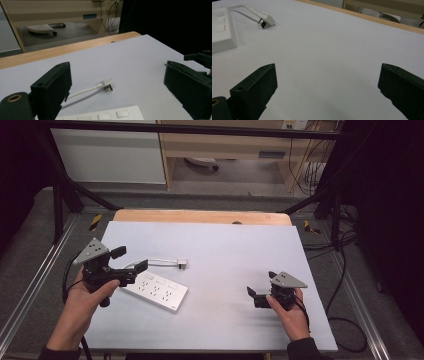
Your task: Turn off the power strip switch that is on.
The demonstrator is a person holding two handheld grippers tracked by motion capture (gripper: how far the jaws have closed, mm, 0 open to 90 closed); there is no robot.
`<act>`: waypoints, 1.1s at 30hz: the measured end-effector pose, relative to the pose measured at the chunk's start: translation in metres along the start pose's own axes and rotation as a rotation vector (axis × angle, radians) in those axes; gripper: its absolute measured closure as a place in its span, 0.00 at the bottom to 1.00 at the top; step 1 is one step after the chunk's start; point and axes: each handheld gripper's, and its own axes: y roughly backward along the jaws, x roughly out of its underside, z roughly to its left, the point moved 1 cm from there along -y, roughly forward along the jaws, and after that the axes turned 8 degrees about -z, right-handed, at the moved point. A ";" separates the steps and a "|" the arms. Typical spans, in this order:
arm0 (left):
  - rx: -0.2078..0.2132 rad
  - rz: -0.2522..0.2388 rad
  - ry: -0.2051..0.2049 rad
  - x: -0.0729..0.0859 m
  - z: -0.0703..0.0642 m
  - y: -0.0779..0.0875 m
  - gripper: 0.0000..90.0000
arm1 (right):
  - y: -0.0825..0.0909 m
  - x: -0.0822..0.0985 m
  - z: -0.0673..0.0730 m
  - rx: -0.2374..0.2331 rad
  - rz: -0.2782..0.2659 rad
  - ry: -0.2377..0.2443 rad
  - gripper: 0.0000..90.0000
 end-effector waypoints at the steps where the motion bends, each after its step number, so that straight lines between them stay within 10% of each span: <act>1: 0.000 0.000 0.000 0.000 0.000 0.000 0.09 | 0.000 0.000 0.000 -0.001 -0.002 -0.001 0.03; 33: -0.063 0.015 0.017 0.028 0.013 -0.030 0.16 | -0.004 0.000 0.002 -0.007 0.009 0.009 0.03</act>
